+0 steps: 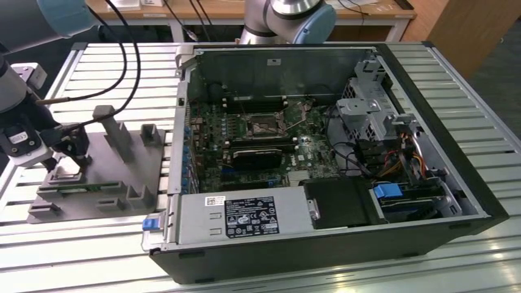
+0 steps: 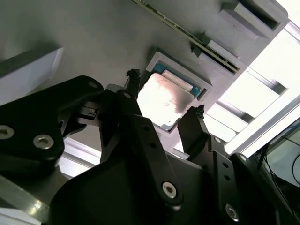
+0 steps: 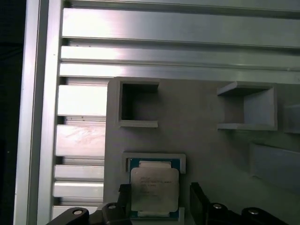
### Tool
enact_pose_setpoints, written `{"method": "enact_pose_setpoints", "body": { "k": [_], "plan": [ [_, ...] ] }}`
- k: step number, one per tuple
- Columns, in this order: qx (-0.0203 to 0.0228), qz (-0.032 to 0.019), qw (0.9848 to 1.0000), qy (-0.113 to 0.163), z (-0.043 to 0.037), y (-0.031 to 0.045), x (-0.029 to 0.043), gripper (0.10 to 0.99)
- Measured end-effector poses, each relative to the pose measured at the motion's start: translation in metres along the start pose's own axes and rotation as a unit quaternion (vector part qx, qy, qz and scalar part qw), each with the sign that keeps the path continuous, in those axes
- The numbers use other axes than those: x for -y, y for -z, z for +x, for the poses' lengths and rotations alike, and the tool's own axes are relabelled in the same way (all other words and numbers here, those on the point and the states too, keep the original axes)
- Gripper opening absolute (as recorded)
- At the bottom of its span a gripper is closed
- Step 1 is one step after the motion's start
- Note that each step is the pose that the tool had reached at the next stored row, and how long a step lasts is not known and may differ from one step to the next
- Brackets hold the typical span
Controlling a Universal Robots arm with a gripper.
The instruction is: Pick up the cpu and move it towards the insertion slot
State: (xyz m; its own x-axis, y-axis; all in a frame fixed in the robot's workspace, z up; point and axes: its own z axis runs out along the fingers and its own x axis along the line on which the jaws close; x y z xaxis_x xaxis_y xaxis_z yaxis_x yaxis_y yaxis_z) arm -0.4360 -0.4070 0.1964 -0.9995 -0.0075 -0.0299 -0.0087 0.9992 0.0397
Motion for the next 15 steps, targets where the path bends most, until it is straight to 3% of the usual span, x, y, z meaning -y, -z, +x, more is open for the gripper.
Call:
{"method": "enact_pose_setpoints", "body": {
  "k": [4,15],
  "plan": [
    [0.0005,0.0005,0.9999,-0.016,0.0002,-0.0023,0.0001,0.604],
    [0.0006,0.0005,0.9999,-0.016,0.0028,-0.0091,0.0003,0.604]
  ]
}}
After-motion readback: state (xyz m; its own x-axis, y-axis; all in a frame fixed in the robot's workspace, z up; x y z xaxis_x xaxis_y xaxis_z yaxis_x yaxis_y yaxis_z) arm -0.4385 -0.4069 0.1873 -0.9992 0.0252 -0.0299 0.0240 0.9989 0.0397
